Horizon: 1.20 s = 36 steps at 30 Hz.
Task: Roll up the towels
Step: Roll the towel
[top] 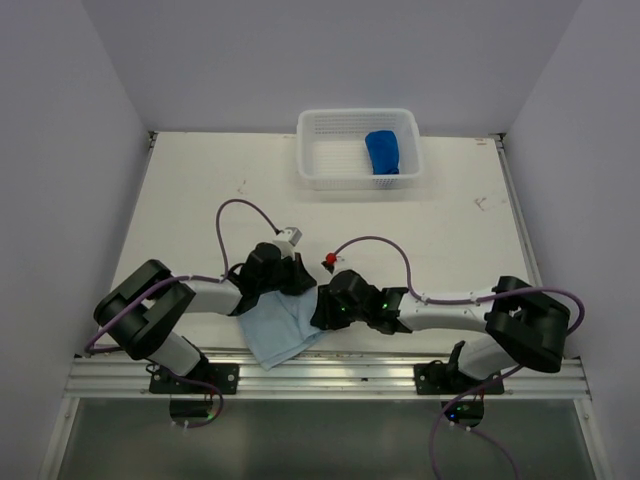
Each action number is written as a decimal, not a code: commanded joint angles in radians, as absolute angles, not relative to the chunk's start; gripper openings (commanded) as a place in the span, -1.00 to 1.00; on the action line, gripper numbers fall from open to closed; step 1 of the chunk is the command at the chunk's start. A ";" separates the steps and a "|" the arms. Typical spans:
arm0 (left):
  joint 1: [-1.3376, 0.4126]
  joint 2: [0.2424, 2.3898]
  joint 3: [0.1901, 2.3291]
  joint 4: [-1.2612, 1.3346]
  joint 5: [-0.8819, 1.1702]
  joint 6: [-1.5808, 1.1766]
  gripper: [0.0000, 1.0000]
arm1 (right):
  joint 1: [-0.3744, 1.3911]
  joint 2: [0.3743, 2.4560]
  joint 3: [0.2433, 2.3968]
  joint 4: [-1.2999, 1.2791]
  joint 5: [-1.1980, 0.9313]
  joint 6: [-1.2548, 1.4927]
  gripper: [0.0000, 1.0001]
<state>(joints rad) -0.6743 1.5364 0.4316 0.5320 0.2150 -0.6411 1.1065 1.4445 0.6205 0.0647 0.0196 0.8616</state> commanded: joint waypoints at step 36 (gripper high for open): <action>-0.663 1.445 0.657 0.357 0.193 -0.644 -0.84 | 1.410 1.684 1.081 -0.759 0.771 0.802 -1.00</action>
